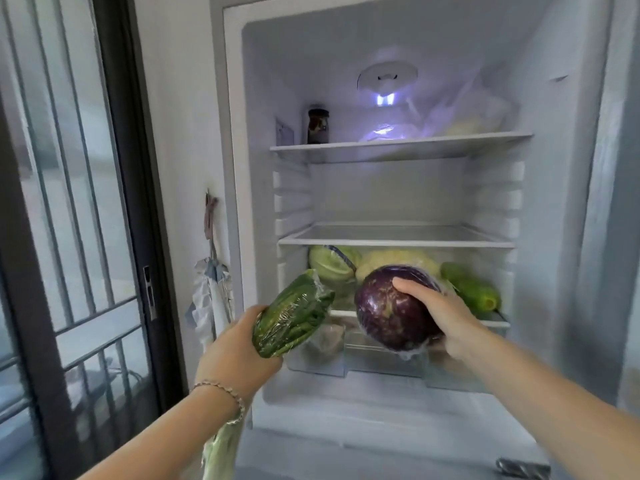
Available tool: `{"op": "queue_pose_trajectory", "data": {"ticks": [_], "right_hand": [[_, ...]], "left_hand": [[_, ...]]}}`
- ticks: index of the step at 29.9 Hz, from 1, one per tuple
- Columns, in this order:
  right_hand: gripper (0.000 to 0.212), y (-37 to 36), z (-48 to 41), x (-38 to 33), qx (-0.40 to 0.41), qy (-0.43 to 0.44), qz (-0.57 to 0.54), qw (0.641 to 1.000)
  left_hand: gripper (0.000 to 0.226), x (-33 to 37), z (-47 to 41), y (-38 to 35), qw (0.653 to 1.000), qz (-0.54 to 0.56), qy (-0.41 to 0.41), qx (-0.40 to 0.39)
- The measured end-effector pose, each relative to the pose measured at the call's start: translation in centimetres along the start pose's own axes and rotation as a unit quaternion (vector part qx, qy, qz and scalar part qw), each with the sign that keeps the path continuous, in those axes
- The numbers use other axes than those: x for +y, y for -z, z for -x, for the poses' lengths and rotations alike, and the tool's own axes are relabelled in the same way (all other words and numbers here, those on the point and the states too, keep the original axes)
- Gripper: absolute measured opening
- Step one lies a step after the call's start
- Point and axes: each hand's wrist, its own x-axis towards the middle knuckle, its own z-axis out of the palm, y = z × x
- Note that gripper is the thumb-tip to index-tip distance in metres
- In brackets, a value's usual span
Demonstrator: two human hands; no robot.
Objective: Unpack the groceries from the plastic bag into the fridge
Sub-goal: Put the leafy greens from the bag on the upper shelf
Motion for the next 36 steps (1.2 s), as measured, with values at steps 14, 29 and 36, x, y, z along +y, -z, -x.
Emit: {"op": "queue_pose_trajectory", "data": {"ticks": [14, 29, 36], "right_hand": [[0.100, -8.1, -12.9, 1.7, 0.047, 0.000, 0.075, 0.996], [0.126, -5.2, -12.2, 5.3, -0.008, 0.229, 0.419, 0.878], [0.120, -11.3, -14.2, 5.4, 0.008, 0.222, 0.410, 0.885]], "left_hand": [[0.065, -1.5, -6.5, -3.5, 0.998, 0.048, -0.006, -0.029], [0.065, -4.3, -6.5, -4.1, 0.995, 0.088, 0.003, -0.046], [0.065, -4.9, -6.6, -4.4, 0.996, 0.080, -0.002, -0.038]]}}
